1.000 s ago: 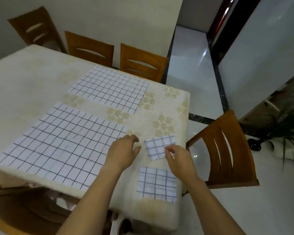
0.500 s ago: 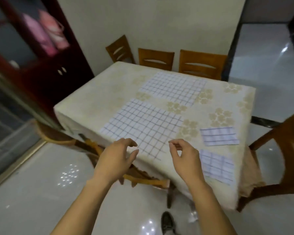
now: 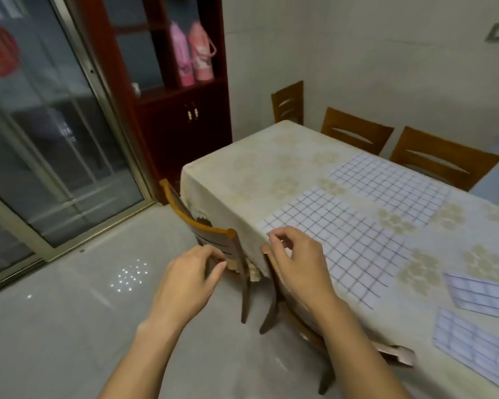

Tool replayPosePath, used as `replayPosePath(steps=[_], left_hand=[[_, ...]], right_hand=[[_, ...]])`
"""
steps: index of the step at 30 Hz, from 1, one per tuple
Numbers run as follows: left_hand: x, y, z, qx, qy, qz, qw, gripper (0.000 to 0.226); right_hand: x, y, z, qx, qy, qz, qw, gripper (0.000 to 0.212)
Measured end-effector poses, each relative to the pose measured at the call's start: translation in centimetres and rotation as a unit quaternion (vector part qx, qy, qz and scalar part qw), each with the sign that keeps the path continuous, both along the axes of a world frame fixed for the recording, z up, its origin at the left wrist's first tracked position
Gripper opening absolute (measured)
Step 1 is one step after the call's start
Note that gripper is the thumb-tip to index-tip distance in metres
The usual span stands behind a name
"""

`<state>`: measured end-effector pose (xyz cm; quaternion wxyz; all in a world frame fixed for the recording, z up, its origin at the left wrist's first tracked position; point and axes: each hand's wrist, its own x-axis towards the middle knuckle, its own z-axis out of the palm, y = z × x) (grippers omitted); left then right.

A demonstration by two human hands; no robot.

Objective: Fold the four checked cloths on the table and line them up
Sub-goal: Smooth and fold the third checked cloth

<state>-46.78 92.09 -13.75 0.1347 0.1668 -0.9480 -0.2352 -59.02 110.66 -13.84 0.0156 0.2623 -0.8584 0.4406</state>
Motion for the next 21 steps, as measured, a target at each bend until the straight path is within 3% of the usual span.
replayPosePath(steps=[5,12,21], left_hand=[[0.3,-11.2,0.6,0.003,0.01,0.024,1.0,0.015],[-5.8,-20.3,1.0,0.003,-0.019,-0.055,0.998,0.01],[-16.7,-32.4,3.2,-0.053,-0.034,-0.084,0.994,0.017]], right_hand=[[0.8,-10.9,1.4,0.057,0.085,0.002,0.995,0.019],[-2.4,-15.9,1.1,0.06,0.057,-0.057,0.995,0.016],[-14.8,-26.1,1.2,0.001,0.045,-0.092,0.995,0.015]])
